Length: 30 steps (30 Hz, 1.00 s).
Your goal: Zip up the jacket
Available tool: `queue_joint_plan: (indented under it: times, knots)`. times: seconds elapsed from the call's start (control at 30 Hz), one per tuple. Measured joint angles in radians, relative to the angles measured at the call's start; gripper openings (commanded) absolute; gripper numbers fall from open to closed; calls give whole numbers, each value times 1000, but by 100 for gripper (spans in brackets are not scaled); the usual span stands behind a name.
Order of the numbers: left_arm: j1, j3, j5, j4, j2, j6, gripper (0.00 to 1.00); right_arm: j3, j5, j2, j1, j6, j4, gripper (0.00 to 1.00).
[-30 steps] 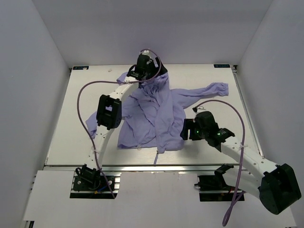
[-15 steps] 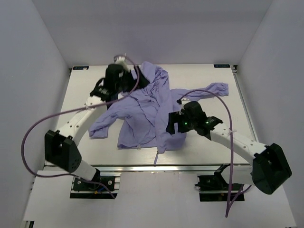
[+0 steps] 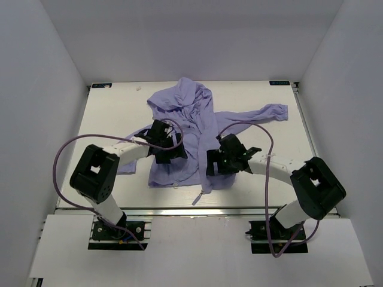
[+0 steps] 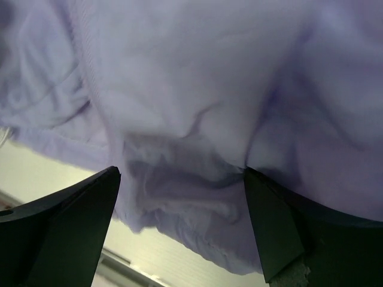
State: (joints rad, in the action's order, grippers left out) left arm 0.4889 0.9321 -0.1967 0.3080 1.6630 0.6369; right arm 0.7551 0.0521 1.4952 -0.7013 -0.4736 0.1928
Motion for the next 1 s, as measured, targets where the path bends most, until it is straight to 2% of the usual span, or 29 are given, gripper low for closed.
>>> queue_joint_plan:
  times: [0.23, 0.37, 0.47, 0.6, 0.77, 0.87, 1.0]
  knots:
    - [-15, 192, 69, 45, 157, 15, 98, -12, -34, -10, 225, -25, -8, 89]
    - [-61, 221, 87, 48, 179, 13, 98, -32, -80, -40, 317, -20, 20, 89]
    - [-112, 222, 117, 51, 177, -2, 98, -47, -79, -80, 331, -2, 58, 89]
    - [-155, 234, 149, 84, 175, -70, 98, -50, 13, -169, 331, 34, 82, 89]
    - [-119, 294, 192, 194, 175, -148, 98, -47, 99, -296, 330, 66, 90, 89]
    - [-32, 437, 272, 297, 188, -159, 98, -36, 108, -355, 330, 82, 103, 89]
    - [55, 731, 349, 404, 280, -125, 98, -22, 100, -380, 330, 96, 114, 89]
